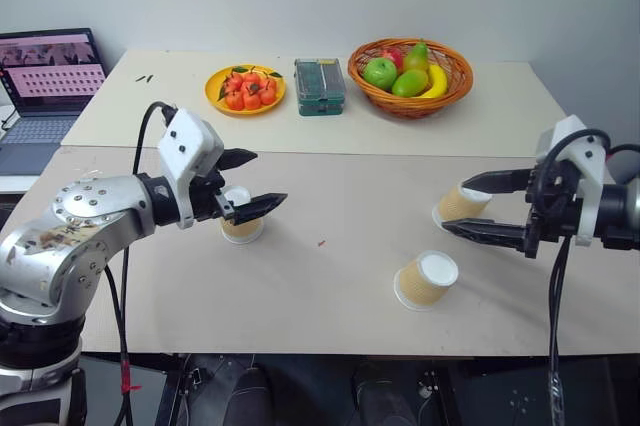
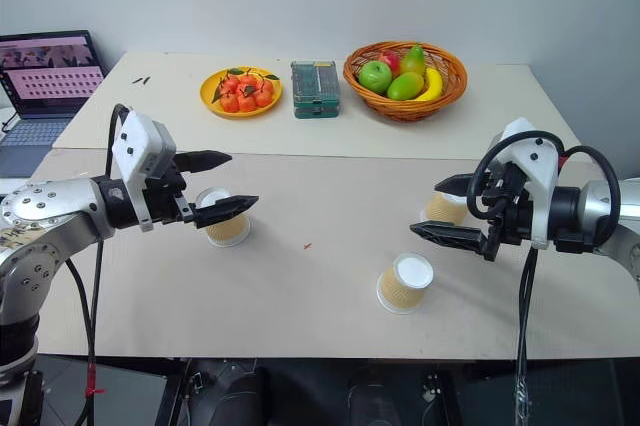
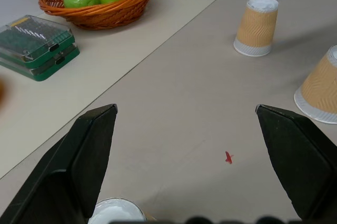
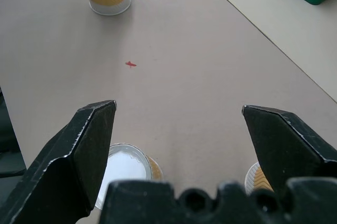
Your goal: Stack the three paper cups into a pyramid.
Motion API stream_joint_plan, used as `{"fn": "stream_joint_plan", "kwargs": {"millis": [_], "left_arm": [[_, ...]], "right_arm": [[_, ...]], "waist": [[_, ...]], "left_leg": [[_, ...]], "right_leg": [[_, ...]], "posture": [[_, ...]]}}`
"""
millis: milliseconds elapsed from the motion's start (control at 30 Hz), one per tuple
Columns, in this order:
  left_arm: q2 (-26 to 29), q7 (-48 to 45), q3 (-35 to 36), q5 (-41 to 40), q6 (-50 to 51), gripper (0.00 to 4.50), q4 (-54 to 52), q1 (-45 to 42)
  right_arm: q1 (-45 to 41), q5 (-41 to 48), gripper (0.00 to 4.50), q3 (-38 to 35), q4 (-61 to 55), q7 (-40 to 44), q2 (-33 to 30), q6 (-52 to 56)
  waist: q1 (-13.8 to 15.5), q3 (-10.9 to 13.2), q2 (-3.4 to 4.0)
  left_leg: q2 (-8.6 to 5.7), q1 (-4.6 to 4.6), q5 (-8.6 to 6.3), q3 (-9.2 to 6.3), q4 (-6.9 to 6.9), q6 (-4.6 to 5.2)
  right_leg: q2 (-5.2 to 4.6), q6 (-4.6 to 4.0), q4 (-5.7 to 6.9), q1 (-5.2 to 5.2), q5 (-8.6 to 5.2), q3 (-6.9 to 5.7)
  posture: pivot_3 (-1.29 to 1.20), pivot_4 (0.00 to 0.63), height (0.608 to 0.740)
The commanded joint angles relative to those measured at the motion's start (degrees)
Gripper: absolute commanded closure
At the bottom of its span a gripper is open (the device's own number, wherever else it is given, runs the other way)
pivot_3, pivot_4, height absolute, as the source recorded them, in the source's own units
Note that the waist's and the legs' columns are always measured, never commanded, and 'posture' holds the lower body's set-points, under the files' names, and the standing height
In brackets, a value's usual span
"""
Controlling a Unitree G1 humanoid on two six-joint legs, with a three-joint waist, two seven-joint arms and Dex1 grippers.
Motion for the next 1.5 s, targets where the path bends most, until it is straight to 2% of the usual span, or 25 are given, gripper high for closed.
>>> {"fn": "stream_joint_plan", "kwargs": {"millis": [33,133,400,533,733,1067,1267,1500], "left_arm": [[-1.65,1.78,0.85,-0.13,-1.1,0.0,-1.43,-0.82],[-4.97,2.21,-0.38,-1.7,-0.93,0.0,0.52,-3.64],[-7.61,-2.24,-4.58,-1.72,-1.59,0.0,5.57,-8.42],[-8.47,-4.45,-6.86,-0.33,-2.88,0.0,8.38,-10.55],[-8.16,-6.75,-8.77,0.77,-3.26,0.0,9.87,-12.88],[-6.6,-5.95,-7.12,-0.13,-1.07,0.0,8.11,-13.19],[-6.21,-4.7,-6.17,-0.65,0.03,0.0,7.08,-12.86],[-6.11,-4.33,-5.93,-0.91,0.87,0.0,6.68,-13.41]], "right_arm": [[1.92,-0.67,0.01,-2.24,-2.02,-1.79,1.29,-1.79],[7.56,-1.12,0.01,-5.59,-4.49,-3.26,2.93,-1.78],[18.05,3.89,0.01,-18.49,-12.25,-2.19,2.81,1.97],[22.95,6.21,0.01,-20.7,-16.44,-4.27,5.27,2.7],[24.58,8.03,0.01,-15.29,-19.47,-10.59,10.59,1.72],[24.16,-1.51,0.01,-3.08,-12.97,-10.62,13.06,-6.89],[21.54,-2.88,0.01,-0.58,-9.98,-10.1,12.94,-9.11],[22.78,-6.06,0.01,0.72,-7.26,-8.33,12.72,-12.11]], "waist": [[0.01,0.0,0.0],[0.62,-0.01,-0.04],[1.48,-0.01,-0.04],[1.41,-0.01,-0.04],[1.19,-0.01,-0.04],[1.24,-0.02,-0.04],[1.28,-0.02,-0.04],[1.37,-0.02,-0.04]], "left_leg": [[0.0,0.0,0.0,0.0,0.0,0.0],[0.0,0.02,-0.03,-0.03,0.03,0.04],[-0.04,-0.07,-0.03,-0.1,0.13,0.04],[-0.04,-0.07,-0.03,-0.13,0.16,0.04],[-0.04,-0.08,-0.03,-0.15,0.33,0.04],[-0.04,-0.18,-0.05,-0.17,0.59,0.07],[-0.04,-0.2,-0.05,-0.16,0.58,0.07],[-0.04,-0.23,-0.05,-0.17,0.6,0.07]], "right_leg": [[0.0,0.0,0.0,0.0,0.0,0.0],[0.0,0.12,0.01,0.09,0.07,-0.03],[0.0,0.2,0.02,0.08,0.22,-0.07],[0.0,0.2,0.02,0.1,0.21,-0.09],[0.0,0.13,0.05,0.11,0.16,-0.09],[0.0,0.1,0.06,0.13,0.11,-0.09],[0.0,0.1,0.07,0.13,0.12,-0.09],[0.0,0.12,0.06,0.13,0.12,-0.09]], "posture": [[0.0,0.15,0.738],[0.0,0.15,0.738],[0.0,0.15,0.738],[0.0,0.15,0.738],[0.0,0.15,0.738],[0.0,0.15,0.738],[0.0,0.15,0.738],[0.0,0.15,0.738]]}}
